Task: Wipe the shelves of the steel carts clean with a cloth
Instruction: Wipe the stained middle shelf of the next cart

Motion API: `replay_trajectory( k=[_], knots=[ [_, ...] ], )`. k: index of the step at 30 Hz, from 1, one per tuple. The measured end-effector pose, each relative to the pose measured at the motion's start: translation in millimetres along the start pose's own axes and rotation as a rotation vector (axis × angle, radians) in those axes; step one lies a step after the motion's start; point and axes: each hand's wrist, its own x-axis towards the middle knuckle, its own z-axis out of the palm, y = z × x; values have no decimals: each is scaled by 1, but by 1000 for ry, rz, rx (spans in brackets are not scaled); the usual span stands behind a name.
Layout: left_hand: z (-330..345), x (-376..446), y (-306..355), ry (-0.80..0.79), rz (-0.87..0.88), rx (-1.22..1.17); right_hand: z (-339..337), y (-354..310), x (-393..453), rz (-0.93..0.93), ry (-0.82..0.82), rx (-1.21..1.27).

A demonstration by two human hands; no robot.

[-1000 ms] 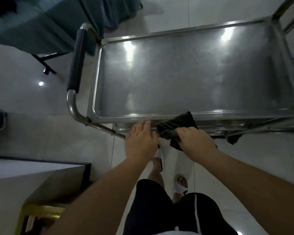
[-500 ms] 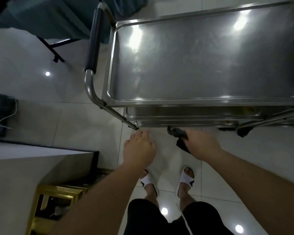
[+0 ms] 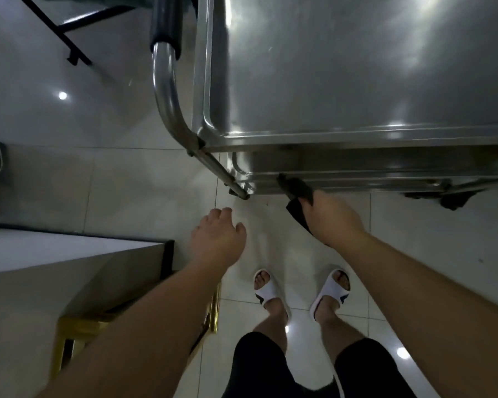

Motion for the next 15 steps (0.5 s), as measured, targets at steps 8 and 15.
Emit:
replay_trajectory(
  k=[8, 15],
  knots=[
    [47, 75, -33, 110, -80, -155, 30, -21, 79, -41, 89, 56],
    [67, 147, -36, 361, -90, -677, 43, -28, 125, -266, 433, 246]
  ],
)
